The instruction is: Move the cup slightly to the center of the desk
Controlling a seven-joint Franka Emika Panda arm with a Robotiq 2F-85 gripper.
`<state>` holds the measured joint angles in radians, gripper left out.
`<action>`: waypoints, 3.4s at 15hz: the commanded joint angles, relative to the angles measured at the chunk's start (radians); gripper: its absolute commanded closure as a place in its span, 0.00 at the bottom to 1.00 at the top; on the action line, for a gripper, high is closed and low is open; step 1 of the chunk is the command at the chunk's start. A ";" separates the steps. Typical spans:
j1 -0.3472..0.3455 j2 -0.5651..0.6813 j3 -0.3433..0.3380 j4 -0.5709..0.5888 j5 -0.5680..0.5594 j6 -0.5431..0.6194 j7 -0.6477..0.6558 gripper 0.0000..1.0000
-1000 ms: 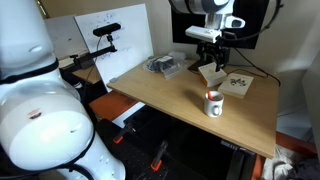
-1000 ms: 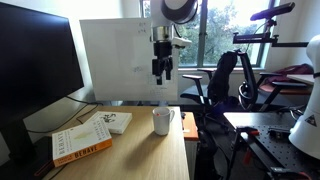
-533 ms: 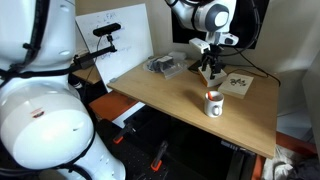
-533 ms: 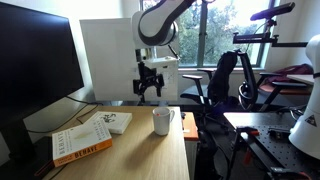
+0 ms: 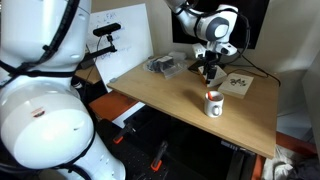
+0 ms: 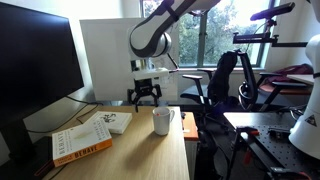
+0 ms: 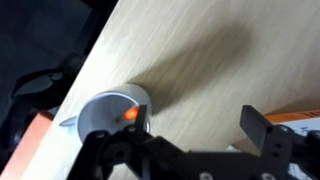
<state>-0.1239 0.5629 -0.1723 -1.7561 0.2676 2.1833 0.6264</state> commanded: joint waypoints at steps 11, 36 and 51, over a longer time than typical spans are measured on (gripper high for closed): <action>-0.016 0.079 -0.020 0.021 -0.062 0.100 -0.157 0.00; 0.027 0.116 -0.042 0.011 -0.081 0.177 -0.127 0.97; 0.103 0.235 0.074 0.258 -0.080 0.043 -0.168 0.97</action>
<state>-0.0226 0.7619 -0.1006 -1.5693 0.2024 2.2963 0.4892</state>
